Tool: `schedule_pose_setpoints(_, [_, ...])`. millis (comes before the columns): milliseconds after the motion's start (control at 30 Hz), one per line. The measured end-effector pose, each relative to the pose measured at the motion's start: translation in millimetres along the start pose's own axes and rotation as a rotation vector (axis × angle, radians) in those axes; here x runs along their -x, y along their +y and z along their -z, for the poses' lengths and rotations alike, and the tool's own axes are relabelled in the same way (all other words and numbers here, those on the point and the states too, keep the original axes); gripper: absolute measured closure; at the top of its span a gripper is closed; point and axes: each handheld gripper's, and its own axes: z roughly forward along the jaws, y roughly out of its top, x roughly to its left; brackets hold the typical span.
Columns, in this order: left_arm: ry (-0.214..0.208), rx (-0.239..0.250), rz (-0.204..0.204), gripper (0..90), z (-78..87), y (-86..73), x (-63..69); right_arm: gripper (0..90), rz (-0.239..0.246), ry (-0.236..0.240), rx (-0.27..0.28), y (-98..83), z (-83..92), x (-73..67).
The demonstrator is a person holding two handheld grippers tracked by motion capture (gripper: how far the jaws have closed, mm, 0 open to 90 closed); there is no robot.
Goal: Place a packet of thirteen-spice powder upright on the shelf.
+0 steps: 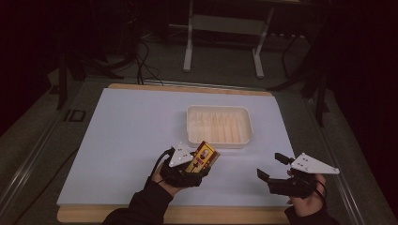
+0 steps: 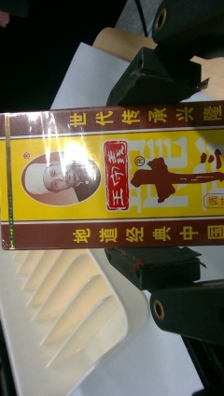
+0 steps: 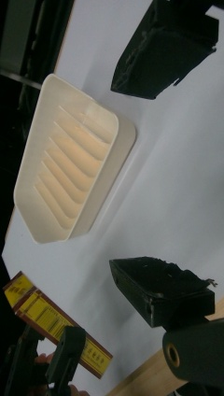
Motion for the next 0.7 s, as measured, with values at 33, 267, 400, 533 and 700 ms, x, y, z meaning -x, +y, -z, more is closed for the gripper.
schedule_pose_setpoints(33, [-0.005,0.002,-0.003,32.5,-1.0,0.1,0.2,13.0,-0.003,-0.006,-0.001,1.7,-0.9,-0.8])
schedule_pose_setpoints(267, [-0.007,0.021,-0.018,32.5,-7.5,0.3,4.7,12.1,-0.016,0.027,-0.002,14.2,-5.9,-6.9])
schedule_pose_setpoints(400, [-0.027,0.043,-0.028,32.6,-9.5,1.2,6.4,12.0,-0.009,0.039,-0.016,17.2,-10.1,-12.2])
schedule_pose_setpoints(533, [-0.031,0.072,-0.034,32.5,-12.4,2.1,8.2,12.0,-0.006,0.044,-0.009,21.6,-13.8,-19.2])
schedule_pose_setpoints(700, [-0.041,0.09,-0.018,32.5,-15.7,3.6,9.6,10.7,-0.033,0.057,0.008,33.0,-15.0,-30.4])
